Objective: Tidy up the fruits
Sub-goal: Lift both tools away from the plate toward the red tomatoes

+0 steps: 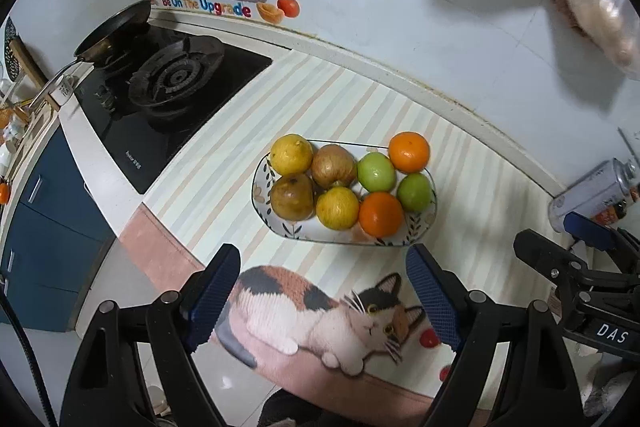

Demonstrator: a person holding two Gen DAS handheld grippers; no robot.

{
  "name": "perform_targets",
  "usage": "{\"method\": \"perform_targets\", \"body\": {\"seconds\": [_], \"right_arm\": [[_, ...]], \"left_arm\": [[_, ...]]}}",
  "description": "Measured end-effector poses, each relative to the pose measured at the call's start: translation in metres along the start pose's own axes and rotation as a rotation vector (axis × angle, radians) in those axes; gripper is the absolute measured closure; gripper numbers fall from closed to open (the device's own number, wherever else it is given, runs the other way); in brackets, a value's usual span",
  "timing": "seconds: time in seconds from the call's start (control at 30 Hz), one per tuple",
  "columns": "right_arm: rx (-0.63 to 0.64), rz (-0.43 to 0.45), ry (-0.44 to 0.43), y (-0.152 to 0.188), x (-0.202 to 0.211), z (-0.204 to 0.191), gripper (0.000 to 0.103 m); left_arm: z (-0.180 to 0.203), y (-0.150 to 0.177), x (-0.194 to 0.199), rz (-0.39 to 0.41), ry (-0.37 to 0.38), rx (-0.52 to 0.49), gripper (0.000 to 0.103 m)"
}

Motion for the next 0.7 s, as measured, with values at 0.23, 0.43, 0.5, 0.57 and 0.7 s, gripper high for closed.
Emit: {"method": "perform_targets", "body": {"seconds": [0.23, 0.43, 0.5, 0.57, 0.7], "right_arm": [[0.010, 0.042, -0.017, 0.009, 0.045, -0.016, 0.007], [0.014, 0.088, -0.019, 0.010, 0.079, -0.024, 0.007], [0.013, 0.098, -0.022, 0.009, 0.089, -0.025, 0.007], [0.010, 0.107, -0.028, 0.008, 0.095, -0.027, 0.007], [0.000, 0.116, -0.032, 0.012, 0.105, -0.029, 0.007]], "left_arm": [[-0.003, 0.007, 0.044, 0.058, -0.002, -0.010, 0.018], [-0.003, 0.008, 0.080, 0.112, 0.004, -0.011, 0.018], [-0.003, 0.008, 0.089, 0.124, 0.006, -0.012, 0.018], [-0.002, 0.010, 0.095, 0.128, 0.012, -0.010, 0.018], [-0.001, 0.015, 0.102, 0.136, 0.015, -0.014, 0.018]]}}
Point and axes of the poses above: each gripper's, at about its wrist camera, not at the fingertips, and x roughly against the way its jaws point, z to its right, y to its underside, the point moved 9 cm from there along -x, roughly the way its jaws point, and after that the axes turned 12 degrees about z, right-handed, at the moved point
